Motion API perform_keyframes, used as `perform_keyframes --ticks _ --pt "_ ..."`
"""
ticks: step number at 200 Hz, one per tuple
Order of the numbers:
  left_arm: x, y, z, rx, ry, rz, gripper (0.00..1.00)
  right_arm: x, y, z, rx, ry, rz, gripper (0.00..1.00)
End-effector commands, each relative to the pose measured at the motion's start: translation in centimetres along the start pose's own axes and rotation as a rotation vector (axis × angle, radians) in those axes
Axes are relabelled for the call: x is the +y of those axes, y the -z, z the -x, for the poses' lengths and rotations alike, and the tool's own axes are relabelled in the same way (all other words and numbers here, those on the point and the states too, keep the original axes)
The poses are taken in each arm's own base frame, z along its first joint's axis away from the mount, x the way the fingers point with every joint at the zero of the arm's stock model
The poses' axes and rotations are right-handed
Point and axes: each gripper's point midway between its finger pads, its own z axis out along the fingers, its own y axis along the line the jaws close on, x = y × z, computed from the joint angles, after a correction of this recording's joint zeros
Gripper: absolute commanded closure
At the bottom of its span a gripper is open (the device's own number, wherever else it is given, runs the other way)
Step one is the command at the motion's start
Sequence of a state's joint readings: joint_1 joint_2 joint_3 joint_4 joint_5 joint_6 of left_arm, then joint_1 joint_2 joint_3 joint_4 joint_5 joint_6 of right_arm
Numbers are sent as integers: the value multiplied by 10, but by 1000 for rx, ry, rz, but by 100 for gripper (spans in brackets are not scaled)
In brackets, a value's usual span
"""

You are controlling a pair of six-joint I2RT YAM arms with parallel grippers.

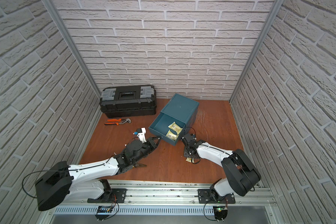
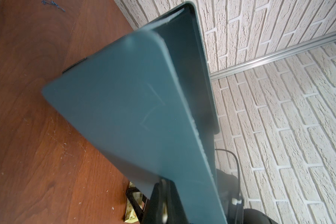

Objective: Take the cookies out of the drawer
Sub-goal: Place the cookie at the center of the board, then pick up the cookie from the drawer.

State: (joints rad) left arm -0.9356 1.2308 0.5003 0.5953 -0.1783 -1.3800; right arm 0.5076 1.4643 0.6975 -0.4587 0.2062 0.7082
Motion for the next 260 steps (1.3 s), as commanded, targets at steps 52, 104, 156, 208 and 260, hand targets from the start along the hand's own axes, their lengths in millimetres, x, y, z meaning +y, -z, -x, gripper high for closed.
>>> perform_keyframes --ticks 52,104,156,208,260 --pt "7 8 0 -1 -36 27 100 -23 81 24 -116 43 -16 39" --pt "9 9 -2 8 -45 27 100 13 209 78 -410 235 256 43" --pt "9 10 -4 23 -58 30 100 85 248 78 -260 716 284 43" --pt "11 15 -4 26 -67 41 100 111 230 95 -123 926 141 41" --pt "14 21 -5 37 -76 54 100 124 201 104 -20 950 52 36"
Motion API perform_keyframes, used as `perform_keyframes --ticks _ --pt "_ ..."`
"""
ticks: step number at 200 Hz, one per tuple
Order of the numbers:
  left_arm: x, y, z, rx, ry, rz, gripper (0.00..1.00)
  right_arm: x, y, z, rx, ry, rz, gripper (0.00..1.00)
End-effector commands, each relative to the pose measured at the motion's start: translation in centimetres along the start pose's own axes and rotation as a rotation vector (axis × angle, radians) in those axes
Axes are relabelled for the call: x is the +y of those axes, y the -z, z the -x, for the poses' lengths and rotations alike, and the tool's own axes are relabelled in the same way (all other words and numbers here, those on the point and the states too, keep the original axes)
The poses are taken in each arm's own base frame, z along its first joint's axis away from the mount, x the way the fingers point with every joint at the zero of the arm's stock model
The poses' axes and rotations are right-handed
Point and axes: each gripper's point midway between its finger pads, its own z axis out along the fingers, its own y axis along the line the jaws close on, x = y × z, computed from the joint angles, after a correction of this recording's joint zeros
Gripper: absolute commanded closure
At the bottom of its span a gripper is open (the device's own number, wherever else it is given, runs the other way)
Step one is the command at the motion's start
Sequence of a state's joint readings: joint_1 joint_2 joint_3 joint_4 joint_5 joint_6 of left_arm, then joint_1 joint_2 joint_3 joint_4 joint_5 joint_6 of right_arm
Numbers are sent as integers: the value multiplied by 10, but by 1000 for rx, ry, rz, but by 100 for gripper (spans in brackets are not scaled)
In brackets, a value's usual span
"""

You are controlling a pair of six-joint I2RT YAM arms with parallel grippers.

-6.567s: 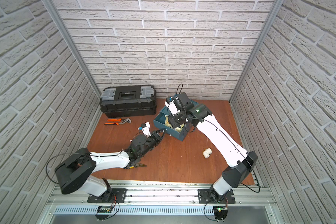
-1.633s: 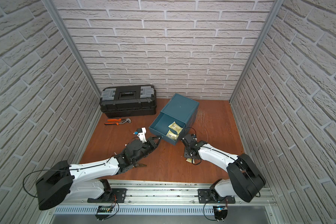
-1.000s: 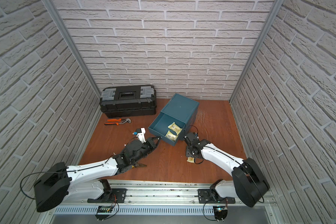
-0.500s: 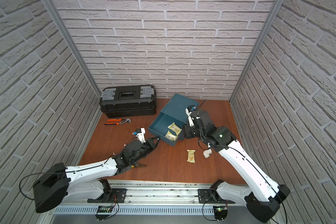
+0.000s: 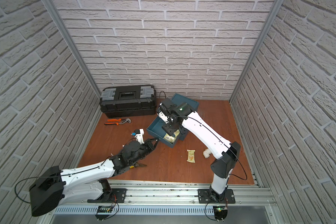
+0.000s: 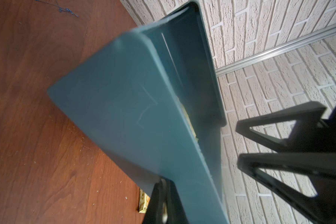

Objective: Take the cookies out of the drawer
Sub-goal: Pick up the cookie from the drawer.

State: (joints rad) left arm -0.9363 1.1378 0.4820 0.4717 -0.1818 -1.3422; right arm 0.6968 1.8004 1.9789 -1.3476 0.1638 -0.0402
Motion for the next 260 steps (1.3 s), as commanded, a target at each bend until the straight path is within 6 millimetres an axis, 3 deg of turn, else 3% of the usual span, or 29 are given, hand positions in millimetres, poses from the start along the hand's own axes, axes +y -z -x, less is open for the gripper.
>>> perform_keyframes --ticks 1,28,116,252,260 --pt "6 5 -6 22 -29 8 100 -7 0 -10 64 33 -46 36" --pt "5 5 -5 18 -28 5 100 -17 -12 -12 107 31 -109 33" --pt "7 6 -3 5 -26 9 100 -20 -52 -11 169 -16 -67 35" --pt "5 3 -3 4 -22 2 100 -23 -78 -19 220 -47 -43 41" --pt "4 3 -2 4 -22 2 100 -21 -89 -21 250 -41 -40 42"
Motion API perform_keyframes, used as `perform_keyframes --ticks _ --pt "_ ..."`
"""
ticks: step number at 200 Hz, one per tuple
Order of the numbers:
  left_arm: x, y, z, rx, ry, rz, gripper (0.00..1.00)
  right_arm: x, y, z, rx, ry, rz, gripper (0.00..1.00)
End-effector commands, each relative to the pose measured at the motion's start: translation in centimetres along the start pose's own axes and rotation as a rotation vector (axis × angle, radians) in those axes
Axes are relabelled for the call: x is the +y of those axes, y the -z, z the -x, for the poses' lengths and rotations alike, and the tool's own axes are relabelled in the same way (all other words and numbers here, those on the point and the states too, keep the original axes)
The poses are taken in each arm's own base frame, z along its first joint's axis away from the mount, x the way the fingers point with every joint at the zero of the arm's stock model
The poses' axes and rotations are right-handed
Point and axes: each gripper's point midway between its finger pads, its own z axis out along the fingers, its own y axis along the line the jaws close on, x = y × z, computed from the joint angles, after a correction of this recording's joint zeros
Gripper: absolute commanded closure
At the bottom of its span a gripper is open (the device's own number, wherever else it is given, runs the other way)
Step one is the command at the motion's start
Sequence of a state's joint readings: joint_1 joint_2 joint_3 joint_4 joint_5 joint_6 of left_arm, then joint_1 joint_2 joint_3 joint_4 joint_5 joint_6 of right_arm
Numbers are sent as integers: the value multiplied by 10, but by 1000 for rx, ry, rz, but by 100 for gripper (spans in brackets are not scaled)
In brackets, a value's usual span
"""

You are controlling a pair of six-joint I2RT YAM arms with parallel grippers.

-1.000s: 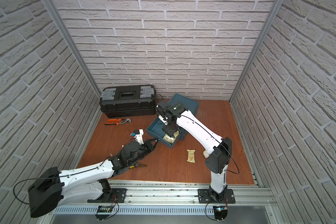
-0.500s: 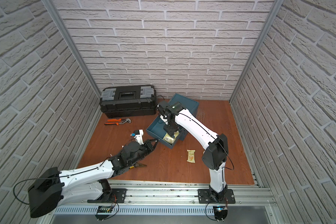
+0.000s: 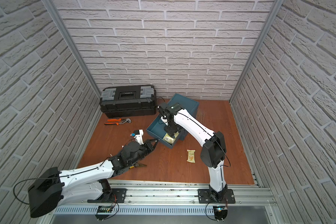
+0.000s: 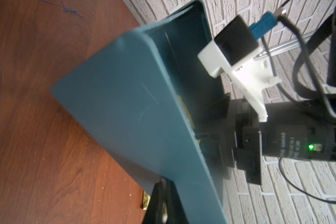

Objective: Take the cookies out of the drawer
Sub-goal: Pick up the cookie from the drawer.

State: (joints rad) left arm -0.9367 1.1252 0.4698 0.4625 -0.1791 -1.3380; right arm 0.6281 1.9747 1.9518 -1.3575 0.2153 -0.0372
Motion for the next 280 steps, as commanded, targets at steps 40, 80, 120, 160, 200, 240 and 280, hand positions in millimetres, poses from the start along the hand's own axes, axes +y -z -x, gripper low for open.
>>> perform_keyframes --ticks 40,80,120,160,200,240,280 --pt "0 0 0 -5 -19 -6 100 4 -20 0 41 -9 21 47" --pt "0 0 1 -11 -19 -4 100 8 -20 0 38 -14 49 54" --pt "-2 -2 2 -11 -20 -8 100 5 -5 3 -2 -36 52 58" --pt "-4 -6 2 -14 -18 -9 100 2 29 5 -95 -62 62 63" --pt "-3 -6 2 -16 -17 -4 100 1 55 7 -164 -72 61 65" --pt "-3 -6 3 -18 -18 1 100 -9 90 8 -266 -106 38 65" --pt "-3 -6 4 -15 -16 3 100 -24 115 -19 -323 -185 -14 66"
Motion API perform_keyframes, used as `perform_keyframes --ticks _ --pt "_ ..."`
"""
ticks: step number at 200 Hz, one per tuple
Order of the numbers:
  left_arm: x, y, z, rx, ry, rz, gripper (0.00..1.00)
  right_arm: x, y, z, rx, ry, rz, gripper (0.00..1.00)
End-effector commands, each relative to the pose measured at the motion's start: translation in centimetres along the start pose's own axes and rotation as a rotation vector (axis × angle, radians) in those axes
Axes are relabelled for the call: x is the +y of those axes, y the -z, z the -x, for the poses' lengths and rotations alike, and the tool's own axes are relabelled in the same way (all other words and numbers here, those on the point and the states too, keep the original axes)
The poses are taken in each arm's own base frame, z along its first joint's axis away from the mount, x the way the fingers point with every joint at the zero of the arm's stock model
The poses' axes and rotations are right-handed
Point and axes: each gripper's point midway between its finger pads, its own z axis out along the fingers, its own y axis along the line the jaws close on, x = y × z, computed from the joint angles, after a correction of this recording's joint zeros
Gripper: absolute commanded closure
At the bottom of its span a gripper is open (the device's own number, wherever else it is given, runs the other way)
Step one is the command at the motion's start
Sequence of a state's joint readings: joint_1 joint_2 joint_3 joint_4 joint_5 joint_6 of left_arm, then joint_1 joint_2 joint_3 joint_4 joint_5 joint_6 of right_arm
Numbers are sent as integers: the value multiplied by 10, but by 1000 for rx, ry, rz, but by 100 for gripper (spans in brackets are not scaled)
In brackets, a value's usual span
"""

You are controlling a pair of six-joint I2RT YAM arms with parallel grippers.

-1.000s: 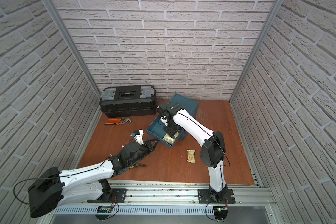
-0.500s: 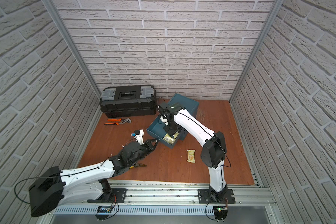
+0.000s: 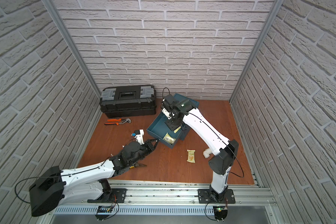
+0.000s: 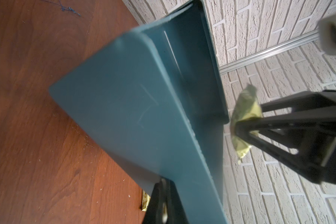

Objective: Take the cookies out of the drawer
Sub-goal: Pick up the cookie from the drawer, then place the cookie at the center of the board.

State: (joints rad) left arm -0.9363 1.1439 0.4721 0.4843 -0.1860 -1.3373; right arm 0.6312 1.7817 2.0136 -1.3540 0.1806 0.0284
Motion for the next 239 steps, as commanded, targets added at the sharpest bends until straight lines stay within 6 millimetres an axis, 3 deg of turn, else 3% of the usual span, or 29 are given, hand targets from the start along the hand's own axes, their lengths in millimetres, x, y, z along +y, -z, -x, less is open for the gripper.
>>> perform_keyframes --ticks 1,29,57,77,99,120,184,239 --pt "-3 -3 3 -6 -16 4 100 -13 32 -10 -74 -70 -46 66" --pt "-4 -4 4 0 -17 3 100 -30 46 -36 -116 -166 -81 66" --pt "-5 -5 5 0 -17 0 100 -46 39 -72 -125 -310 -90 66" --pt "-4 -5 5 2 -17 -1 100 -53 12 -105 -80 -413 -93 66" --pt "-5 -6 6 1 -17 -2 100 -50 -32 -143 1 -504 -86 68" --pt "-5 -6 5 3 -15 -1 100 -47 -66 -167 50 -583 -83 68" --pt "-5 -7 4 10 -16 -1 100 -43 -146 -205 199 -743 -52 69" --pt "-5 -5 4 12 -16 0 100 -43 -175 -224 280 -788 -73 65"
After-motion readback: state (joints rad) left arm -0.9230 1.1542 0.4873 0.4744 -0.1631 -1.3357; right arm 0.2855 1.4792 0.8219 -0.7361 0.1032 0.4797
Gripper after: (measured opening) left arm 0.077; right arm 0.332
